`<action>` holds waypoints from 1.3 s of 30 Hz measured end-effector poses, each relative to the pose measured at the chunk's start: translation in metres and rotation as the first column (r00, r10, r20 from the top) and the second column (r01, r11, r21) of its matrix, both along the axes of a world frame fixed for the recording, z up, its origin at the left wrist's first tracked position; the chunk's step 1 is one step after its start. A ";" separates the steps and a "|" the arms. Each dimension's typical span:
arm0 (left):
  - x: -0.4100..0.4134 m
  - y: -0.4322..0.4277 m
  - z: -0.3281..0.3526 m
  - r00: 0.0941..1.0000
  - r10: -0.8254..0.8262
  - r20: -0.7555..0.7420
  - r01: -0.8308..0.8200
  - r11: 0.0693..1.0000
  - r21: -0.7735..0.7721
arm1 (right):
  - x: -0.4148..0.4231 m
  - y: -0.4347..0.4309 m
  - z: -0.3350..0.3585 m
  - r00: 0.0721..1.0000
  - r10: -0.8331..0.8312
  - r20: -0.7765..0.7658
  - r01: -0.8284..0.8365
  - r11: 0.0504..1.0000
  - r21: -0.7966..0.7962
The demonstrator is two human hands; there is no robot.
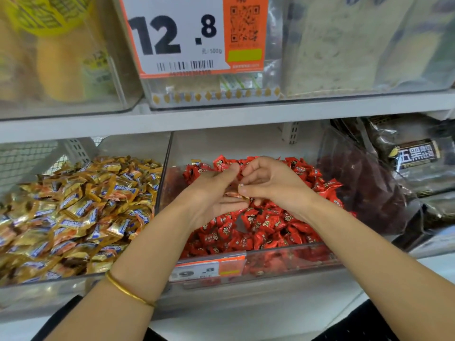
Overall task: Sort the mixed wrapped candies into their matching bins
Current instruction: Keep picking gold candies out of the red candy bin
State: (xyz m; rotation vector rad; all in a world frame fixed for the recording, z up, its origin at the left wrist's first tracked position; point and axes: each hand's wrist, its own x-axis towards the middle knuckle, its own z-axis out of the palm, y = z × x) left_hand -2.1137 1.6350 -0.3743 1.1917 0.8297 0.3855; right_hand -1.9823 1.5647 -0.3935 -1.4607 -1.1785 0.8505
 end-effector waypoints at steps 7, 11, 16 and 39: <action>-0.011 0.004 0.009 0.991 0.112 -0.069 -0.071 0.898 0.434 | 0.017 -0.014 0.017 0.915 0.060 0.399 0.016 0.983 -0.185; -0.023 0.012 0.020 0.983 0.174 -0.062 -0.107 0.809 0.577 | 0.016 -0.022 0.019 0.676 0.583 0.450 -0.070 0.659 -0.749; -0.028 0.016 0.028 0.979 0.203 -0.019 -0.160 0.821 0.548 | -0.007 0.001 0.005 0.753 0.633 0.179 -0.395 0.653 -0.646; -0.035 0.025 0.034 0.910 0.266 -0.319 -0.007 0.778 0.628 | 0.012 0.064 0.037 0.561 0.380 0.736 -0.096 0.912 -0.398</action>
